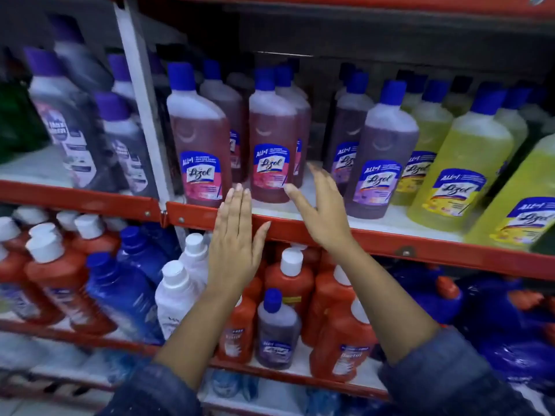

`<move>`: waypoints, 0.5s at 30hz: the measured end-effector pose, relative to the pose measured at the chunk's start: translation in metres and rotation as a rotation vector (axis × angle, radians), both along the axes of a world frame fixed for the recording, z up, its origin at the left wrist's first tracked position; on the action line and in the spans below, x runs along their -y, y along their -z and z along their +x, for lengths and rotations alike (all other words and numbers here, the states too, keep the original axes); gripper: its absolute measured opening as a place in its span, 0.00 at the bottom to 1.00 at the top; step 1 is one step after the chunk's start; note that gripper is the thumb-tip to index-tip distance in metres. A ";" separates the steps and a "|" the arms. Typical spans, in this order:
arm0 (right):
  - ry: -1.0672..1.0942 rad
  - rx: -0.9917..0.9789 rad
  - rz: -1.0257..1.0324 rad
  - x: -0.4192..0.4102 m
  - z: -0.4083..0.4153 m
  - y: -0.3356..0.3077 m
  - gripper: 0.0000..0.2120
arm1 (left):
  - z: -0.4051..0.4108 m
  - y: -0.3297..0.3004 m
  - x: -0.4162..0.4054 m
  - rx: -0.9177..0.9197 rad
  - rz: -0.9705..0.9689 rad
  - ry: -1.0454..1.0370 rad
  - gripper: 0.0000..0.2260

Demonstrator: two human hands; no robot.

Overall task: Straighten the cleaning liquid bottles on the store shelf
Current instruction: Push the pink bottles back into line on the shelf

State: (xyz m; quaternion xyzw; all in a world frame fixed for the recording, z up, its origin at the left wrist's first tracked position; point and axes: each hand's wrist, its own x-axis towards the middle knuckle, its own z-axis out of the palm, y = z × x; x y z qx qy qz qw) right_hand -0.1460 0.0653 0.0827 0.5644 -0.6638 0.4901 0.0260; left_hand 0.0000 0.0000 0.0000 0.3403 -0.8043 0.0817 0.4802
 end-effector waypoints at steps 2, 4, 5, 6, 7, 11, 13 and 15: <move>-0.057 0.202 0.048 0.017 -0.002 -0.006 0.27 | 0.003 0.004 0.004 -0.028 0.001 -0.022 0.26; -0.112 0.347 0.075 0.033 -0.004 -0.015 0.28 | 0.005 0.012 0.006 0.011 -0.035 -0.051 0.25; -0.146 0.426 0.081 0.040 -0.006 -0.016 0.28 | 0.006 0.015 0.009 0.023 -0.050 -0.057 0.25; -0.172 0.498 0.091 0.046 -0.007 -0.017 0.27 | 0.006 0.015 0.010 0.039 -0.052 -0.056 0.25; -0.205 0.556 0.084 0.052 -0.008 -0.018 0.25 | 0.006 0.016 0.011 0.045 -0.062 -0.063 0.25; -0.275 0.667 0.087 0.062 -0.012 -0.024 0.20 | 0.006 0.017 0.013 0.043 -0.084 -0.079 0.24; -0.285 0.672 0.096 0.063 -0.014 -0.024 0.20 | 0.005 0.017 0.014 0.030 -0.087 -0.082 0.24; -0.295 0.660 0.107 0.064 -0.016 -0.024 0.21 | 0.004 0.017 0.015 0.026 -0.089 -0.082 0.25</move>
